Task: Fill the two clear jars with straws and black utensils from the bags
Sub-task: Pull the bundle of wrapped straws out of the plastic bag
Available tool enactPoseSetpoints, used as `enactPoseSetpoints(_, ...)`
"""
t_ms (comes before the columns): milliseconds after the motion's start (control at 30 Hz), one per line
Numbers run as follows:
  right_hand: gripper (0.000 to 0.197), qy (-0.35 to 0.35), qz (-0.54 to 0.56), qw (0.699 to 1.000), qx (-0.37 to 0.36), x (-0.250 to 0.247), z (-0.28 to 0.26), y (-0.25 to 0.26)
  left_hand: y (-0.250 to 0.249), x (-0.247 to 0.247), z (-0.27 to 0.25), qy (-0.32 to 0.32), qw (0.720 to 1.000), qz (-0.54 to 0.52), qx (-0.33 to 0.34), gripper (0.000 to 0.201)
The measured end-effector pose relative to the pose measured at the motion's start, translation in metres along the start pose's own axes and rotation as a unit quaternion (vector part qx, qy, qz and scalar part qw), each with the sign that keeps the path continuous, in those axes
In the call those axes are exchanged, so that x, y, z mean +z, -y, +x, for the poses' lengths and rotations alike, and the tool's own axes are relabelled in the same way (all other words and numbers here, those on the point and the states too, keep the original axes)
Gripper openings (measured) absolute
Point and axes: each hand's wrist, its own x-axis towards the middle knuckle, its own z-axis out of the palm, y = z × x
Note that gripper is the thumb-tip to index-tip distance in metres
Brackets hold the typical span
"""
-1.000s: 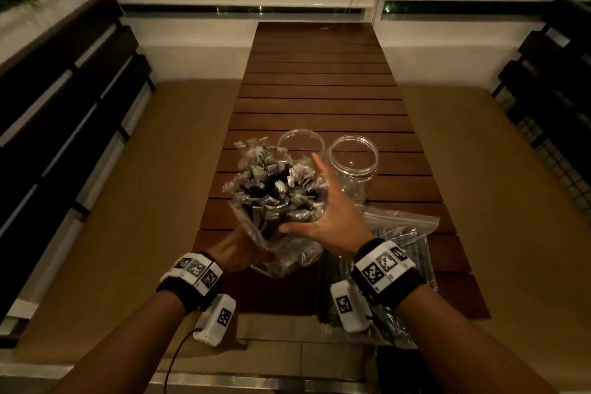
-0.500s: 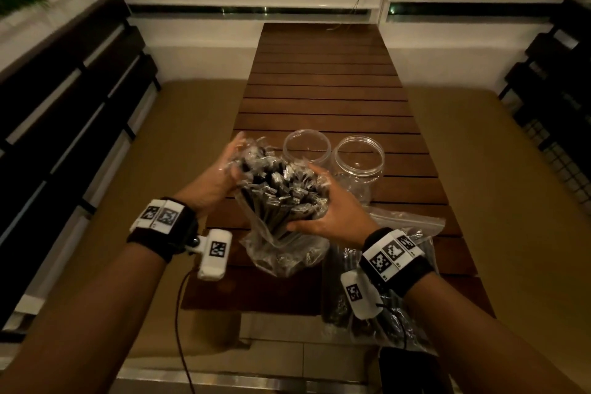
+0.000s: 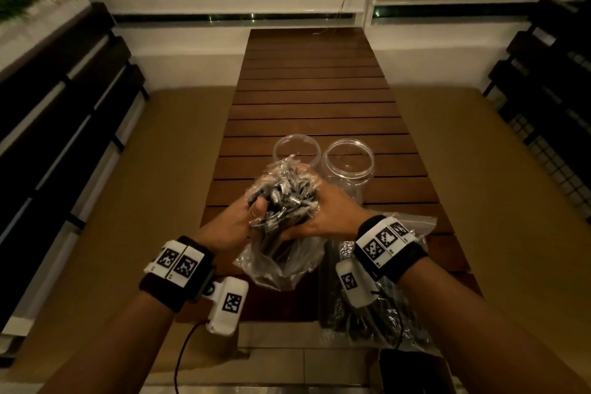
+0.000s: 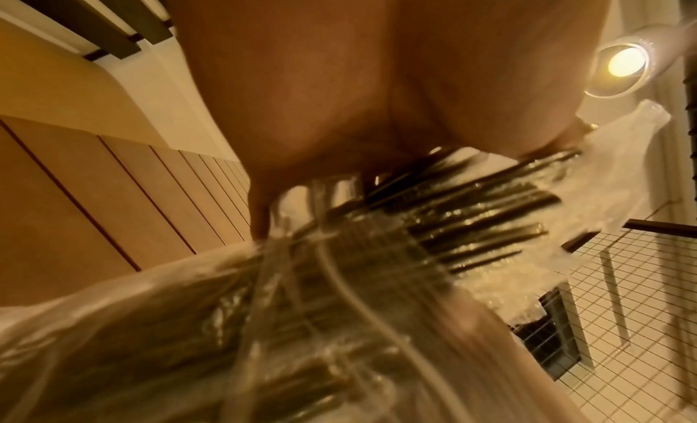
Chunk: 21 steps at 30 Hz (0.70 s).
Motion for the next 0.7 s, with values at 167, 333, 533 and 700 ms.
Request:
enactPoseSetpoints(167, 0.089, -0.020, 0.059, 0.998, 0.011, 0.005, -0.001, -0.007, 0.017, -0.008, -0.004, 0.012, 0.999, -0.026, -0.031, 0.049)
enactPoseSetpoints(333, 0.056, -0.027, 0.064, 0.997, 0.025, -0.003, -0.004, -0.011, 0.015, -0.018, -0.013, 0.103, 0.992, 0.003, -0.071, 0.094)
enactPoseSetpoints(533, 0.064, -0.036, 0.075, 0.996, 0.042, -0.002, -0.004, -0.012, 0.014, -0.017, -0.009, 0.166, 0.973, 0.142, -0.078, 0.118)
enactPoseSetpoints(700, 0.065, -0.043, 0.085, 0.994, 0.060, -0.003, -0.006, -0.012, 0.011, -0.021, -0.019, 0.092, 0.974, 0.205, -0.036, 0.102)
